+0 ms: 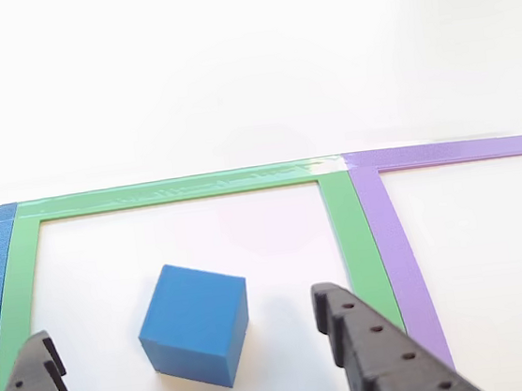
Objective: Tower of hanoi
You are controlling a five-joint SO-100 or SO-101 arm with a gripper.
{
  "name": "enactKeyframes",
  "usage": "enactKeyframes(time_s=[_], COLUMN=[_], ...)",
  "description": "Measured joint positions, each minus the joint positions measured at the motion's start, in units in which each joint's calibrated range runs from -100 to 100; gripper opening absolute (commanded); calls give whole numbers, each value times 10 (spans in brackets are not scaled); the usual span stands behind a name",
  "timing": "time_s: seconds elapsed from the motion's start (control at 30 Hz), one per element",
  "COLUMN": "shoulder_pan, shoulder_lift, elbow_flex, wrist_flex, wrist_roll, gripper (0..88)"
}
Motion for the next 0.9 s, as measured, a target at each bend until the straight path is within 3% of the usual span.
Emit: enactKeyframes(time_s=[0.9], shoulder_pan=[-34], shoulder_lift=[33], elbow_flex=[-12], wrist_flex=[0], wrist_roll=[0], gripper=[255])
